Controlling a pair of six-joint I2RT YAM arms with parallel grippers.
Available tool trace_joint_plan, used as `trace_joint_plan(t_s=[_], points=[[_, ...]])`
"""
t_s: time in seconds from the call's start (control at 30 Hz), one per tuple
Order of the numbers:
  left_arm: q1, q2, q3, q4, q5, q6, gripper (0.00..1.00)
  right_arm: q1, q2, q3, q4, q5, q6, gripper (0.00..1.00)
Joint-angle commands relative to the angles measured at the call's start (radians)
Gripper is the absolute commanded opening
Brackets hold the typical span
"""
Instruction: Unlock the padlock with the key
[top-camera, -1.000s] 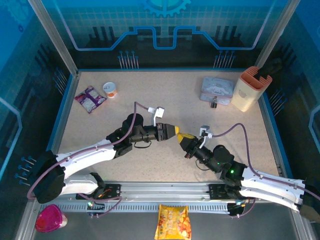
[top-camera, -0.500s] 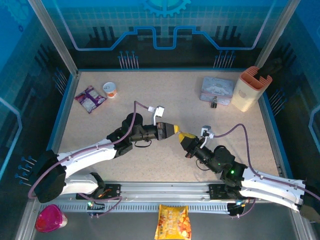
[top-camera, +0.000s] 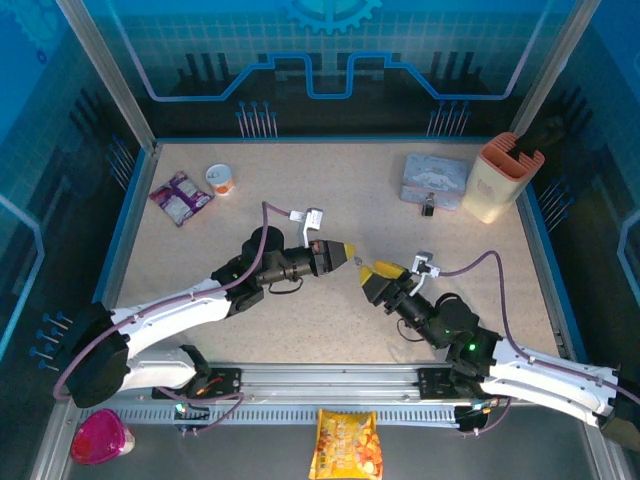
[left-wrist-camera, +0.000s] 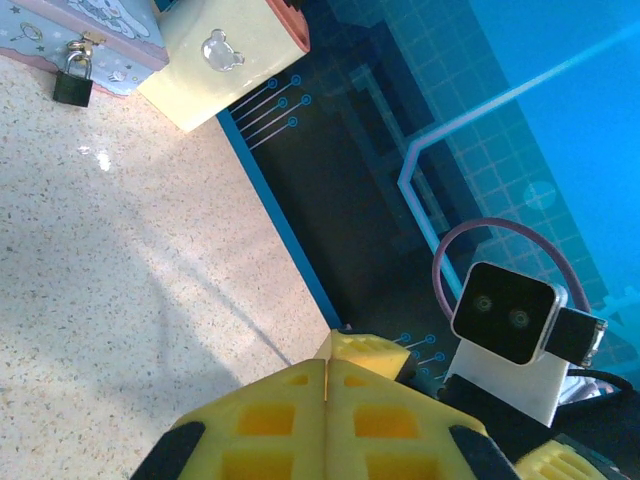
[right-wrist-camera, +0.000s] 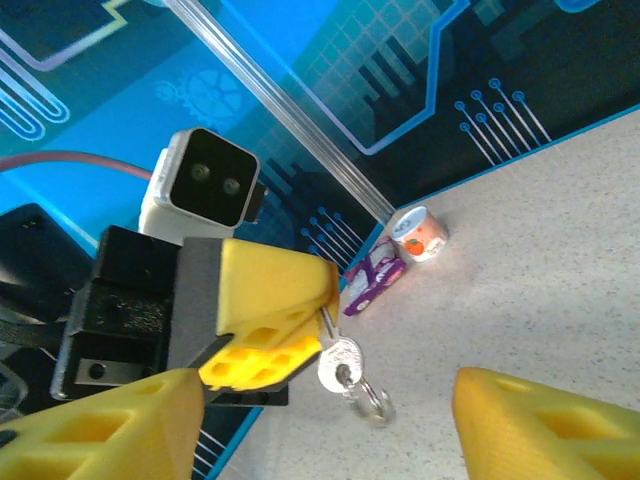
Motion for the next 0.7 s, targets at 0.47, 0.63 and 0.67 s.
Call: trace_joint_plan(t_s=[0.47,0.63,0.67], points=[[-0.001,-0.027,-0.009,0.074,0.091,-0.079,0.00,-0.146,0.062,-0.013,0.182,-0.277,0.129,0.49],[0.000,-0.025,-0.017,0.115,0.093,-0.100,0.00,-0.146,0.103,0.020,0.183,-0.332,0.145,0.42],[0.000,-0.025,-0.015,0.121,0.094,-0.102,0.00,-0.146,0.111,0.023,0.186,-0.337,0.147,0.41]])
